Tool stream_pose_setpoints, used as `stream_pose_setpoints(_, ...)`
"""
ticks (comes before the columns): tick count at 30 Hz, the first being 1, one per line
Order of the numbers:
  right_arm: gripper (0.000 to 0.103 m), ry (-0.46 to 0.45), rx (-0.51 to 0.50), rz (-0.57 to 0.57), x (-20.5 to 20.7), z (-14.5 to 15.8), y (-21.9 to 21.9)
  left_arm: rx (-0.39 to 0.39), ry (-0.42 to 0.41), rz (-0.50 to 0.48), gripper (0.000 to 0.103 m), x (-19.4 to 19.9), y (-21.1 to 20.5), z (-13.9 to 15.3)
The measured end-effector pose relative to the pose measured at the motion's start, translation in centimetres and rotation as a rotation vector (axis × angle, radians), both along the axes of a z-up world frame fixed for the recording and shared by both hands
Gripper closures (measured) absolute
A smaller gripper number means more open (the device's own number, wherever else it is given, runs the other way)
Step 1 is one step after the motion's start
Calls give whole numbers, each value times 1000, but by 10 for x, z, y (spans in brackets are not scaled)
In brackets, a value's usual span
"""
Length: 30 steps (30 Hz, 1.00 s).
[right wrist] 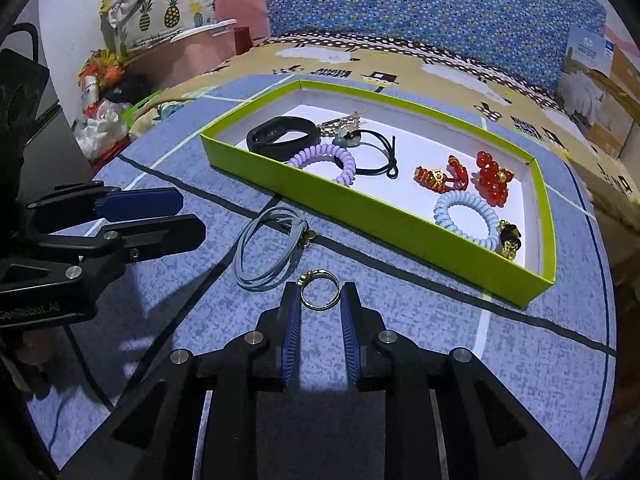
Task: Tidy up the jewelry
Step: 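Grasp the gold ring with the right gripper while the left grasps the grey cable bracelet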
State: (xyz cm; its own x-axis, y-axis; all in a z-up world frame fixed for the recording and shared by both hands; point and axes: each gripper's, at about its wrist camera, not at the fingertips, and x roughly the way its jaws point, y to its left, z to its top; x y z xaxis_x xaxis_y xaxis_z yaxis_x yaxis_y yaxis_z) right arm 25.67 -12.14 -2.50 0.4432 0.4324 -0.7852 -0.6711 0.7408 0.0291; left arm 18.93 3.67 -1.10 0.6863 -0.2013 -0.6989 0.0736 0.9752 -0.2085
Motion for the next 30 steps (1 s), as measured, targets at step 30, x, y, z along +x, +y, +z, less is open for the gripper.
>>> stream_pose_setpoints(30,80,-34,12,-50,-7,5,-21,-15,41,-63,59,10,-15,-7)
